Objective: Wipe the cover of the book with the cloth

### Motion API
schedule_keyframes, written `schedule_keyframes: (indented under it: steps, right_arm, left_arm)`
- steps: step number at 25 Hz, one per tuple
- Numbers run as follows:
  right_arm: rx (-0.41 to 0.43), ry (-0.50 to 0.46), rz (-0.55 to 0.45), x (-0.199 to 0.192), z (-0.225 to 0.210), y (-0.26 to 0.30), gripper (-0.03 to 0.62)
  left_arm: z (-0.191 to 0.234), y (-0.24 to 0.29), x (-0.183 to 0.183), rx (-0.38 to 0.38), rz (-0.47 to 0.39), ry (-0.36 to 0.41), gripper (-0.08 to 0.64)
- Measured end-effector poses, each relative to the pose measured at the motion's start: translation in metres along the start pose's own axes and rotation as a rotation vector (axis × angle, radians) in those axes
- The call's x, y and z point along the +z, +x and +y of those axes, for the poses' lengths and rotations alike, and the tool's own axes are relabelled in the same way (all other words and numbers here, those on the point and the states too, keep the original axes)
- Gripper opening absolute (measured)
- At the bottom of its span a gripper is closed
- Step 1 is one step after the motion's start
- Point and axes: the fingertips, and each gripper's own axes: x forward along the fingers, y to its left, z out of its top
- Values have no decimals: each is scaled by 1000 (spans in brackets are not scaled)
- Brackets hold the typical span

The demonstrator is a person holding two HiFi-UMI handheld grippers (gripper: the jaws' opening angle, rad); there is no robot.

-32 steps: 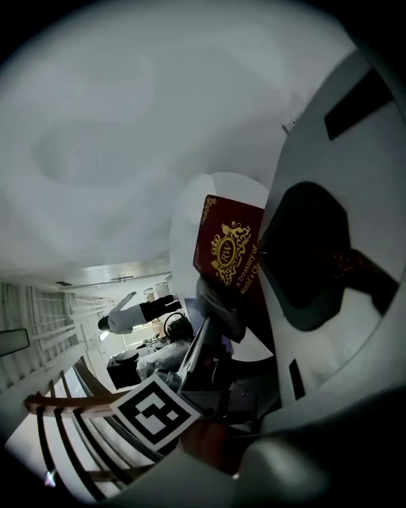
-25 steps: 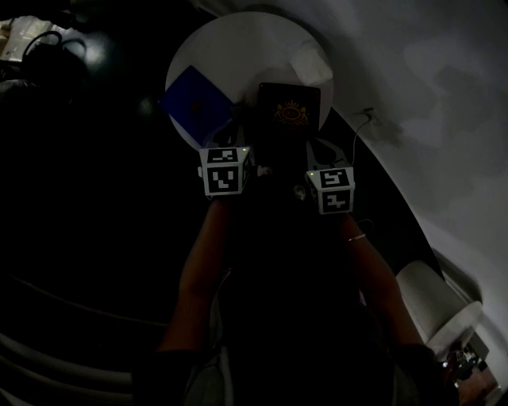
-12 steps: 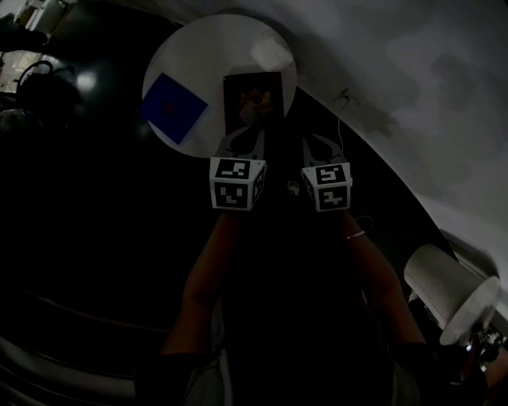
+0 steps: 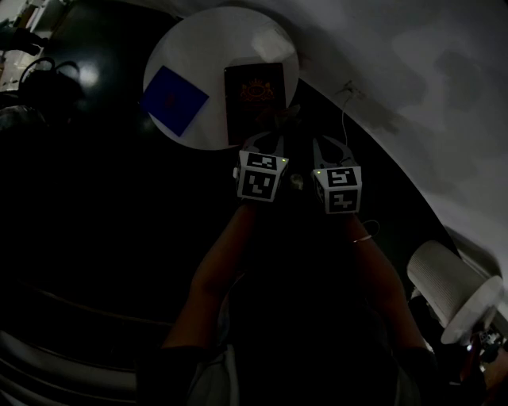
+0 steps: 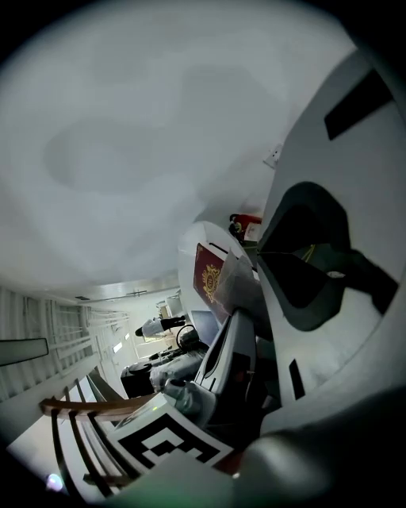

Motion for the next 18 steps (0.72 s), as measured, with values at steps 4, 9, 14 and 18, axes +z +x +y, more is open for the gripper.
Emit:
schedule_keyframes:
  steps: [4, 9, 14, 18]
  right_arm:
    - [27, -31, 4, 4, 14, 16, 29]
    - [86, -86, 17, 16, 41, 33, 29]
    - [146, -142, 23, 32, 67, 53, 29]
    - [178, -169, 31, 36, 84, 66, 29]
  left_arm:
    - [27, -1, -12, 45, 6, -17, 25]
    - [64, -19, -25, 115, -8, -61, 25]
    - [96, -39, -42, 185, 15, -137, 26]
    - [117, -49, -61, 233, 30, -191, 25]
